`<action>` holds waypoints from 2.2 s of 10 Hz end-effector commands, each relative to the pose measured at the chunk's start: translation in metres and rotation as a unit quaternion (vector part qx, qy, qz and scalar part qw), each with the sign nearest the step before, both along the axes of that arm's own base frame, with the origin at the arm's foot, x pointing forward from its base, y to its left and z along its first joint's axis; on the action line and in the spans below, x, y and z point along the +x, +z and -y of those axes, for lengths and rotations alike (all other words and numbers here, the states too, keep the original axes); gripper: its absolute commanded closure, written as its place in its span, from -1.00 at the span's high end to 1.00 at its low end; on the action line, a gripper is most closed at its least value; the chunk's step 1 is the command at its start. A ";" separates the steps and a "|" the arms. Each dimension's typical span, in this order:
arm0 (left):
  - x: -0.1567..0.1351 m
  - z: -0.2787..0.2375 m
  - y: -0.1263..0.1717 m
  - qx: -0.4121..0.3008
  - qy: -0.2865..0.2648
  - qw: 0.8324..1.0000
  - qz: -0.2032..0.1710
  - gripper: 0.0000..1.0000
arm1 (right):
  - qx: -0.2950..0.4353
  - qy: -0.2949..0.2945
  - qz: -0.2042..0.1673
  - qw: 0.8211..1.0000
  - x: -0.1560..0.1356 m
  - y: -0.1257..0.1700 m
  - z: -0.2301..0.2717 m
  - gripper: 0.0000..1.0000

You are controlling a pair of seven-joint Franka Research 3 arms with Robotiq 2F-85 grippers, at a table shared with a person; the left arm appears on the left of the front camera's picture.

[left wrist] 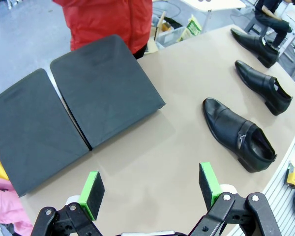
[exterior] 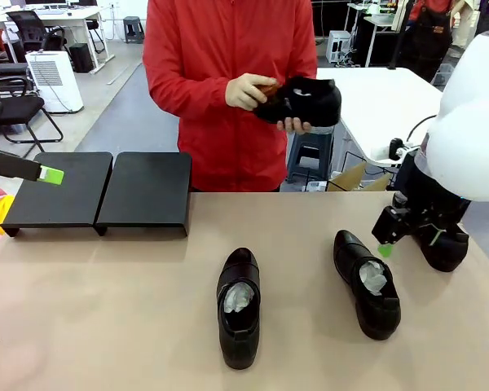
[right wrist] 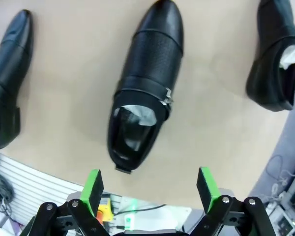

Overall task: Organize the shoes by placing them on the stand.
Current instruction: Place the Shoe from the middle of the table onto the Shoes Stand.

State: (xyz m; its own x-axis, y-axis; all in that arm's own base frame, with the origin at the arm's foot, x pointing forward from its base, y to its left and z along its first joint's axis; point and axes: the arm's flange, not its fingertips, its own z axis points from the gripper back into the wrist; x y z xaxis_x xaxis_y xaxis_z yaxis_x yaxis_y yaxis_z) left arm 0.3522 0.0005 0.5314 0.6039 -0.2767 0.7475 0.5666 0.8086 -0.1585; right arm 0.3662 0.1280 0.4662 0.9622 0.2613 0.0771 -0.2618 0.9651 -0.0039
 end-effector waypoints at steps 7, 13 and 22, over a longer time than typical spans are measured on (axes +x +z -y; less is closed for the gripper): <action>0.000 -0.001 -0.001 -0.003 -0.008 1.000 0.003 1.00 | -0.002 0.033 0.066 0.997 0.030 0.052 0.033 1.00; 0.000 -0.001 -0.001 -0.003 -0.008 1.000 0.003 1.00 | 0.031 0.022 0.044 0.998 0.038 0.050 0.072 1.00; -0.059 0.134 0.034 0.024 -0.042 0.999 -0.026 1.00 | 0.034 -0.009 0.034 0.999 0.041 0.041 0.085 1.00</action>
State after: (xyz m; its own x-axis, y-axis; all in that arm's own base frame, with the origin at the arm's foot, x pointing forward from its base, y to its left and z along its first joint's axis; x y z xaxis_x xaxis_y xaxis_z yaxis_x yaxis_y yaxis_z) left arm 0.2885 -0.1425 0.5672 0.6251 -0.3512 0.6971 0.5968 0.7906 -0.1369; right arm 0.4068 0.0437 0.5027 0.9587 0.2403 0.1518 -0.2509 0.9665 0.0544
